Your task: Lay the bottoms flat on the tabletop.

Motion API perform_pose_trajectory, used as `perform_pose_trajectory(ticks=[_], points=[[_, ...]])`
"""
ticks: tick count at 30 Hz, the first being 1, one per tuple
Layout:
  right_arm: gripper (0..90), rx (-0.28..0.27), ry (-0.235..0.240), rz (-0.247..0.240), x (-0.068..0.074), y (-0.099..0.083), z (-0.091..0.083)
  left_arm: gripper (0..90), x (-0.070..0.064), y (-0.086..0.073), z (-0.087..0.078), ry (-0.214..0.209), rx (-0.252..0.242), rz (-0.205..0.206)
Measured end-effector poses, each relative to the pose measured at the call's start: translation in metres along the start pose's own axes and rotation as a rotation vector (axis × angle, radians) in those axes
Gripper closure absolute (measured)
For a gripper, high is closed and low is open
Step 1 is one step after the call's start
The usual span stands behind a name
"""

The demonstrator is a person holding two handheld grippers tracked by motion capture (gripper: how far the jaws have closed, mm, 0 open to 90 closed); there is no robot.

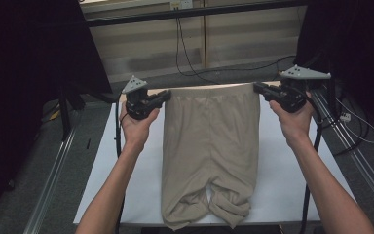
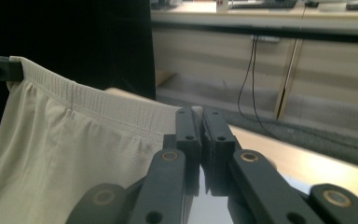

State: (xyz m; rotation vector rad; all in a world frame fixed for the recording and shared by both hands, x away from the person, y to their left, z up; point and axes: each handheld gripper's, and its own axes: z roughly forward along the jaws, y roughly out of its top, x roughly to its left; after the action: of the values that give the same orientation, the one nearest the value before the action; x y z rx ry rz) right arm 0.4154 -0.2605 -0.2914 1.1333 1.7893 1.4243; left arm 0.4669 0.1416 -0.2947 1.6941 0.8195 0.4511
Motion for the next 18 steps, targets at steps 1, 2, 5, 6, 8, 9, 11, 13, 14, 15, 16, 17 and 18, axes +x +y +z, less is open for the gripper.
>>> perform_pose_trajectory(ticks=[1,2,5,6,8,9,11,13,14,15,16,17,18], points=[[85.8,-0.005,-0.001,-0.006,0.0,0.006,0.001,85.9,0.002,0.005,-0.001,0.002,-0.01,0.003],[85.8,-0.012,-0.002,-0.008,0.001,0.012,0.002,85.9,0.003,0.01,-0.001,0.005,-0.015,0.005],[85.8,-0.026,-0.007,-0.029,-0.001,0.028,0.008,85.9,0.007,0.022,0.0,0.014,-0.033,0.011],[85.8,-0.027,-0.015,-0.03,-0.002,0.033,0.011,85.9,0.009,0.024,0.002,0.014,-0.04,0.009],[85.8,-0.041,-0.019,-0.021,-0.007,0.039,0.017,85.9,0.013,0.027,0.007,0.015,-0.041,0.01],[85.8,-0.043,-0.02,-0.012,-0.009,0.039,0.022,85.9,0.016,0.027,0.01,0.022,-0.037,0.009],[85.8,-0.03,-0.021,-0.002,-0.013,0.035,0.031,85.8,0.023,0.022,0.019,0.023,-0.019,-0.003],[85.8,-0.001,-0.028,0.005,-0.016,0.026,0.041,85.8,0.028,0.014,0.029,0.029,0.022,-0.004],[85.8,0.012,-0.03,0.01,-0.019,0.021,0.046,85.8,0.03,0.009,0.033,0.026,0.038,-0.01],[85.8,0.028,-0.035,0.012,-0.021,0.017,0.05,85.8,0.032,0.005,0.038,0.029,0.051,-0.01],[85.8,0.042,-0.041,0.011,-0.024,0.013,0.055,85.8,0.033,0.002,0.043,0.031,0.063,-0.011],[85.8,0.056,-0.045,0.015,-0.026,0.009,0.059,85.8,0.035,0.0,0.048,0.035,0.069,-0.015],[85.8,0.067,-0.053,0.015,-0.029,0.007,0.062,85.7,0.037,0.001,0.053,0.039,0.072,-0.014]])
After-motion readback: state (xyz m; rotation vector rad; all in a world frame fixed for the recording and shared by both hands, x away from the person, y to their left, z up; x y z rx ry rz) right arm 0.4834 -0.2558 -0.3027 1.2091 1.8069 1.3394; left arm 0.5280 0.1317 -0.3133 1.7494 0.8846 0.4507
